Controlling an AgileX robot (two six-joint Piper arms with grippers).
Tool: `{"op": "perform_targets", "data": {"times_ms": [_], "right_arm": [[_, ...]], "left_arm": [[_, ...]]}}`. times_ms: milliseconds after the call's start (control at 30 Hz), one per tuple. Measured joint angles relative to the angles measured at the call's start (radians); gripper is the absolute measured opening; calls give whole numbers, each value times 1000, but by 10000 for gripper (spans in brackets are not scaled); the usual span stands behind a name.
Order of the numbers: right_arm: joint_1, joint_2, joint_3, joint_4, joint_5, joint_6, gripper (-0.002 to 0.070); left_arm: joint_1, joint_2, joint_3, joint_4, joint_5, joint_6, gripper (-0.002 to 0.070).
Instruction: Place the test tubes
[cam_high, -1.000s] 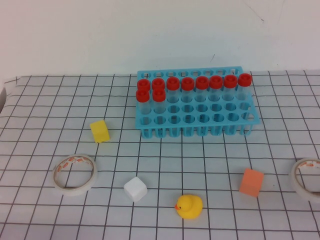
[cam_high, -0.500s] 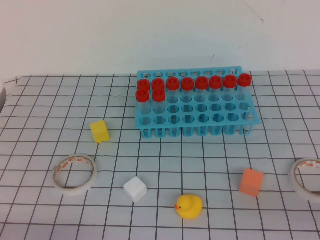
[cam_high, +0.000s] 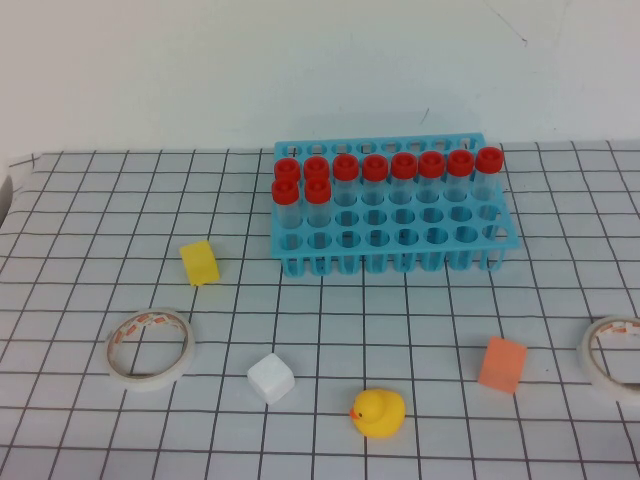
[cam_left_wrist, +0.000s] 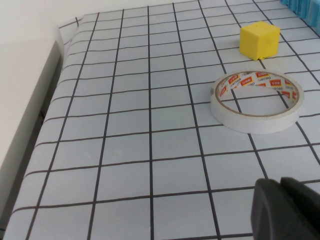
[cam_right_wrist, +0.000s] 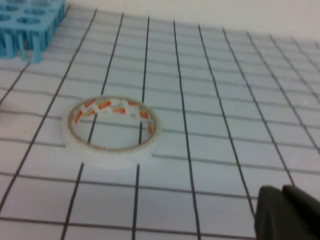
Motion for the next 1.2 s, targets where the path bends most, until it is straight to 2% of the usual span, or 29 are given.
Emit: {"op": "perform_targets", "data": {"times_ms": [733, 1200], "right_arm": [[41, 0, -8, -10, 68, 130, -1], [41, 0, -8, -10, 68, 135, -1]], "left_arm": [[0, 0, 0, 0, 0, 2, -1], [0, 0, 0, 0, 0, 2, 0]]}}
